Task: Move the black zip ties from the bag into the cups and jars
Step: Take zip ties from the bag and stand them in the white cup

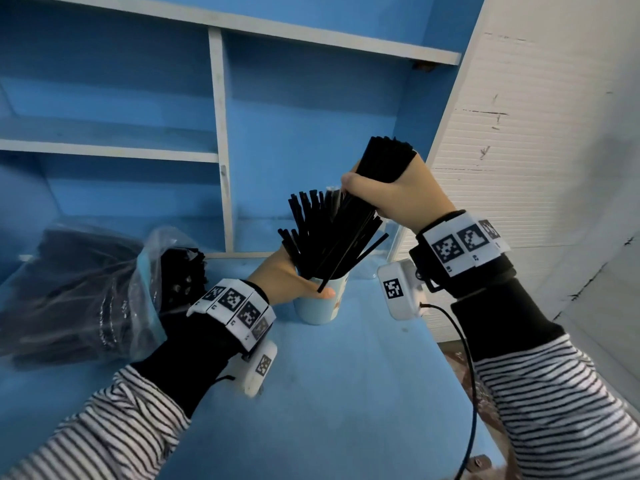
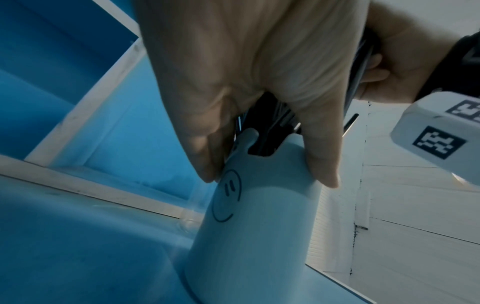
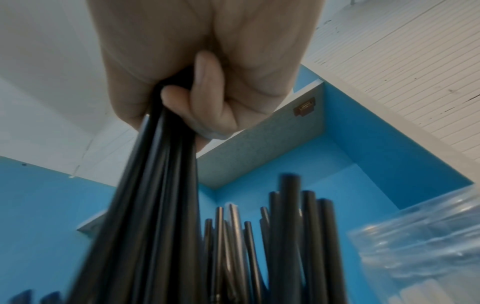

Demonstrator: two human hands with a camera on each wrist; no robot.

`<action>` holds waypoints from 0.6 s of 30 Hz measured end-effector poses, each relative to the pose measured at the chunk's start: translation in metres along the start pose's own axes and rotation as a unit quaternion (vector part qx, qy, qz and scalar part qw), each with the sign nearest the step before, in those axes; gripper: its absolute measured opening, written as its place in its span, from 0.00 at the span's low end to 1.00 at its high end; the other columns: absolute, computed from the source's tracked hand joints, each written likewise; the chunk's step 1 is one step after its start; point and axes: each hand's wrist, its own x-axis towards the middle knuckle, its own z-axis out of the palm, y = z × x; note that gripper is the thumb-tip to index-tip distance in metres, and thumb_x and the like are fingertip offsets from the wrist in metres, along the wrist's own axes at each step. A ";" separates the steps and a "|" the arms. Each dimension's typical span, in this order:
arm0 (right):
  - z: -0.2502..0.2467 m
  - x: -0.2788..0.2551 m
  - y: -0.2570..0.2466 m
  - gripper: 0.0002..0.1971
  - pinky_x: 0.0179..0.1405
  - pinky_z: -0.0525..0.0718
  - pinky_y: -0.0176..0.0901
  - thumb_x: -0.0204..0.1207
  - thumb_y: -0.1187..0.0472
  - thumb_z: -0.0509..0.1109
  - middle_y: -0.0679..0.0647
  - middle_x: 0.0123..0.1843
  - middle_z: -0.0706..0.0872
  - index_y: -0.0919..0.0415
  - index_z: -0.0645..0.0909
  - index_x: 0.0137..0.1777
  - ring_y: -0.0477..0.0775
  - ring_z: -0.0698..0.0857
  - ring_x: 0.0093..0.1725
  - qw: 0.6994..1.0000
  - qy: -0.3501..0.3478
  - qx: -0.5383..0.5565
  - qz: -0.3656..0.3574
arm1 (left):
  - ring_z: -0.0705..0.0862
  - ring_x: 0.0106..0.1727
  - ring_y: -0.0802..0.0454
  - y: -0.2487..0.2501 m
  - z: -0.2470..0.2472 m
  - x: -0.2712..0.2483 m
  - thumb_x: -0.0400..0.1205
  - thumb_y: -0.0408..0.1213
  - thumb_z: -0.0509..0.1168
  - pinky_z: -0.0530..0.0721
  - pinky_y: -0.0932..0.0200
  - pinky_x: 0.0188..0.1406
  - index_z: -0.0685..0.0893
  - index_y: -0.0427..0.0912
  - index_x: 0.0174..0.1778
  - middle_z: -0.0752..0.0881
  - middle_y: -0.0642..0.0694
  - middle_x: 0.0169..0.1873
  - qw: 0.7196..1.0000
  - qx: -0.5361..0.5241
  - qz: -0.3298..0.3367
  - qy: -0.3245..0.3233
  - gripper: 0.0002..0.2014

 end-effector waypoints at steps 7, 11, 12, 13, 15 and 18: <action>-0.002 0.015 0.016 0.20 0.23 0.72 0.38 0.73 0.60 0.71 0.76 0.36 0.79 0.82 0.74 0.41 0.54 0.75 0.29 0.999 0.024 -0.018 0.011 | 0.83 0.55 0.63 0.006 0.001 0.006 0.64 0.36 0.83 0.79 0.66 0.48 0.81 0.55 0.54 0.86 0.58 0.50 0.999 0.025 0.011 -0.025 0.26; 0.000 0.019 0.021 0.20 0.25 0.71 0.41 0.73 0.59 0.71 0.66 0.30 0.76 0.79 0.72 0.36 0.53 0.75 0.27 0.999 0.032 -0.021 0.013 | 0.83 0.56 0.60 0.007 0.000 0.007 0.63 0.38 0.84 0.80 0.63 0.51 0.81 0.55 0.53 0.87 0.56 0.51 0.999 0.033 0.002 -0.025 0.26; 0.001 0.019 0.022 0.20 0.25 0.71 0.41 0.73 0.59 0.71 0.64 0.29 0.74 0.78 0.70 0.34 0.53 0.74 0.26 0.999 0.034 -0.025 0.012 | 0.83 0.56 0.59 0.008 0.000 0.006 0.63 0.38 0.84 0.81 0.61 0.53 0.80 0.55 0.53 0.87 0.56 0.51 0.999 0.035 0.000 -0.023 0.26; 0.002 0.018 0.022 0.21 0.25 0.70 0.41 0.73 0.60 0.71 0.62 0.28 0.73 0.77 0.69 0.32 0.52 0.73 0.26 0.999 0.034 -0.029 0.008 | 0.83 0.57 0.58 0.008 0.000 0.005 0.63 0.37 0.84 0.81 0.60 0.55 0.80 0.56 0.52 0.87 0.55 0.52 0.999 0.035 0.000 -0.022 0.26; 0.005 0.018 0.021 0.21 0.25 0.68 0.41 0.73 0.61 0.71 0.60 0.27 0.70 0.75 0.67 0.30 0.53 0.71 0.25 0.999 0.031 -0.032 -0.002 | 0.83 0.58 0.57 0.007 0.001 0.006 0.63 0.36 0.84 0.81 0.59 0.57 0.80 0.55 0.53 0.87 0.55 0.53 0.999 0.032 -0.004 -0.022 0.27; 0.006 0.022 0.017 0.21 0.25 0.66 0.41 0.74 0.61 0.71 0.60 0.27 0.69 0.73 0.66 0.29 0.54 0.70 0.25 0.999 0.030 -0.040 -0.016 | 0.83 0.57 0.57 0.009 0.001 0.005 0.63 0.34 0.83 0.80 0.59 0.57 0.78 0.56 0.52 0.86 0.55 0.53 0.999 0.033 -0.005 -0.022 0.27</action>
